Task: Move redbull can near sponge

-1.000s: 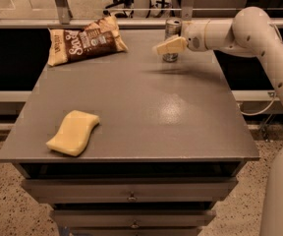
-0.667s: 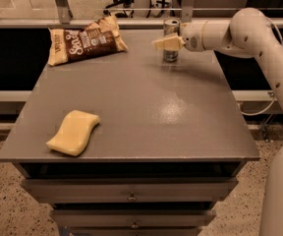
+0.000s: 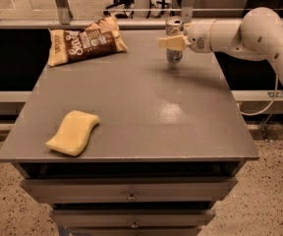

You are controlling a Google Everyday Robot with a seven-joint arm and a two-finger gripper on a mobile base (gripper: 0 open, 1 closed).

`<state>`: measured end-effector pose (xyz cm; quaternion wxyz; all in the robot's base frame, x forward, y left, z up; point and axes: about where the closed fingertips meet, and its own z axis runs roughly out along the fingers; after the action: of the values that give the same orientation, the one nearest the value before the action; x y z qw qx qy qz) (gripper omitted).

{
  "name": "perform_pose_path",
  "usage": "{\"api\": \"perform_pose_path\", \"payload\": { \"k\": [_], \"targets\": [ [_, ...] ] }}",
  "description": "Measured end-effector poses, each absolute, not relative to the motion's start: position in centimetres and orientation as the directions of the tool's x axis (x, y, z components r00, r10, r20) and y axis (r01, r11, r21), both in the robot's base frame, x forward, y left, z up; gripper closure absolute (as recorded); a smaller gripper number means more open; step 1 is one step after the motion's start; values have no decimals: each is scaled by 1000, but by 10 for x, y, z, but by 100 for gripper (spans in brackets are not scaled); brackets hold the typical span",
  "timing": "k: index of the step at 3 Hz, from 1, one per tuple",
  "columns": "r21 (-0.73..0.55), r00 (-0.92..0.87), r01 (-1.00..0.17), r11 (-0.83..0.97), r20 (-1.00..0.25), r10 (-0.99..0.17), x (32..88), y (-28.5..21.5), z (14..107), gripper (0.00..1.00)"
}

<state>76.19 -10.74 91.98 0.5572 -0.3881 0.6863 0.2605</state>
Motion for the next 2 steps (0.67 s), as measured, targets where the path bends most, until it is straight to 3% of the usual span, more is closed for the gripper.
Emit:
{"api": "perform_pose_path", "payload": {
  "k": [1, 2],
  "targets": [
    [-53, -68, -850, 524, -976, -209, 715, -107, 947, 100],
    [-44, -71, -854, 518, -977, -201, 703, -109, 951, 100]
  ]
}}
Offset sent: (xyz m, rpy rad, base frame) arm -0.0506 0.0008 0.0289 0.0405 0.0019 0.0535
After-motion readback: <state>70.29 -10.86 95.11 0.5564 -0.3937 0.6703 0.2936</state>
